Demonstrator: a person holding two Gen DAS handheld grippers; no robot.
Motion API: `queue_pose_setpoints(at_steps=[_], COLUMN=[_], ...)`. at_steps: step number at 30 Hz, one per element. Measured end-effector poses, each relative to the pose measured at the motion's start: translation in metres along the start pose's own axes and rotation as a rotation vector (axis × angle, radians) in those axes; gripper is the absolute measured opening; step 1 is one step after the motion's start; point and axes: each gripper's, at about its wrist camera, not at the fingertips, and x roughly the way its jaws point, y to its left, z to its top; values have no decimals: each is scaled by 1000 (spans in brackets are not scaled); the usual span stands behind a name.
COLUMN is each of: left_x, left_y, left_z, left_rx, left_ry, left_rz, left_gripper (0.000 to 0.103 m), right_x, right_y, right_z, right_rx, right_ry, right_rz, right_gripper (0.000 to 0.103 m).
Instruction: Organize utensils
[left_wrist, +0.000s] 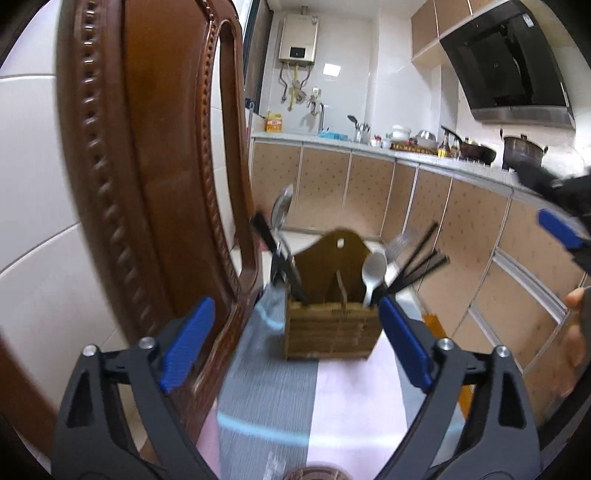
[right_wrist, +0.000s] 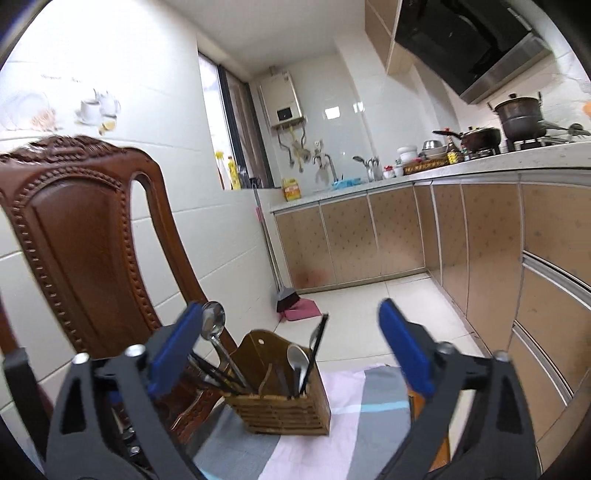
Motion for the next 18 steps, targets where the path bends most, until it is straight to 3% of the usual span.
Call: queue_pose_setpoints(at_steps=[3, 9, 14, 18], left_x=[-23, -73, -103, -119], left_y=[-5, -17, -23, -23], left_z=[-15, -47, -55, -49], left_rx=[20, 51, 117, 112], left_ry=[23, 31, 18, 6], left_rz=[48, 122, 179, 161], left_gripper=[99, 99, 99, 99], right_x=[-34, -77, -108, -122], right_y=[-4, 1, 18, 29], right_z=[-13, -48, -67, -72], right_rx=[-2, -77, -193, -232], right_ry=[15, 101, 98, 59], right_rz=[-31, -169, -235, -287], right_gripper=[100, 100, 100, 100])
